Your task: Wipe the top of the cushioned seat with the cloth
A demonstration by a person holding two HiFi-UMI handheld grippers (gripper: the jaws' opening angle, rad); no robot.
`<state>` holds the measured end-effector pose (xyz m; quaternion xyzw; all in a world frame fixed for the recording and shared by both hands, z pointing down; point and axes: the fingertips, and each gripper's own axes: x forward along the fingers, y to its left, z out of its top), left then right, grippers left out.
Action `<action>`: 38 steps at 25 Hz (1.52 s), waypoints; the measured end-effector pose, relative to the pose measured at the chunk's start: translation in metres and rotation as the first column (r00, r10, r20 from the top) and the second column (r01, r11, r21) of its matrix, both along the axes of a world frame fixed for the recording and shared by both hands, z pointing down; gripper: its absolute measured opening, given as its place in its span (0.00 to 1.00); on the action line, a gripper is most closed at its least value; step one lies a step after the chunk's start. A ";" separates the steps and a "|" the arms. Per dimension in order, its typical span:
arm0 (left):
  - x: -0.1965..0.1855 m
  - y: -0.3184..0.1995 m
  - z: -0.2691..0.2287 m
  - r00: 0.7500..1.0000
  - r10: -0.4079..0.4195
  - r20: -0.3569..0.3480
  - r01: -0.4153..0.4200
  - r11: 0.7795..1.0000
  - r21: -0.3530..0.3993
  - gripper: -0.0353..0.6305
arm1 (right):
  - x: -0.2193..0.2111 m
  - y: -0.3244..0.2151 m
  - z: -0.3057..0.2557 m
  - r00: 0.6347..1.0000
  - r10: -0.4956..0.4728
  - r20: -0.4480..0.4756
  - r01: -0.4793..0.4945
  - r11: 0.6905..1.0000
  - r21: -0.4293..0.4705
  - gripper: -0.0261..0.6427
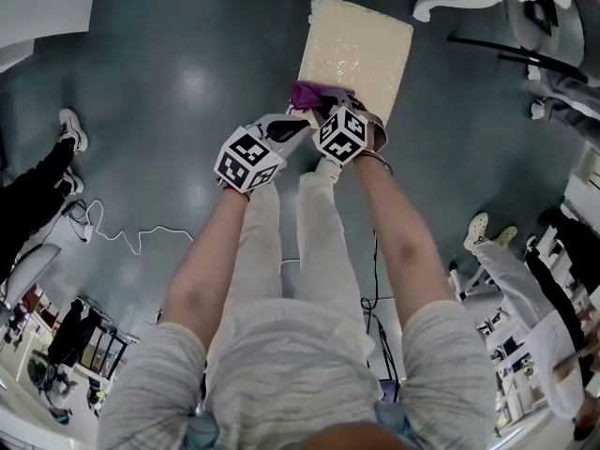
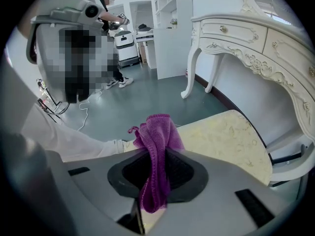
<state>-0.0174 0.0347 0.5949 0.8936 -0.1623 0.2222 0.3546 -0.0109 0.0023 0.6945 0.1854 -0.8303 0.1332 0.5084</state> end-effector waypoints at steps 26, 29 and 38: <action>0.000 0.015 -0.033 1.000 0.014 0.013 -0.014 1.000 0.022 0.08 | -0.008 0.082 -0.026 0.999 0.010 0.051 -0.004 0.993 -0.122 0.14; 0.003 0.015 -0.045 1.000 0.014 0.011 -0.015 0.999 0.029 0.08 | -0.004 0.084 -0.043 0.998 0.037 0.060 -0.029 0.992 -0.120 0.14; 0.010 0.014 -0.105 0.999 0.042 0.010 -0.042 0.996 0.076 0.08 | 0.016 0.076 -0.130 0.974 0.188 0.125 -0.180 0.981 -0.073 0.14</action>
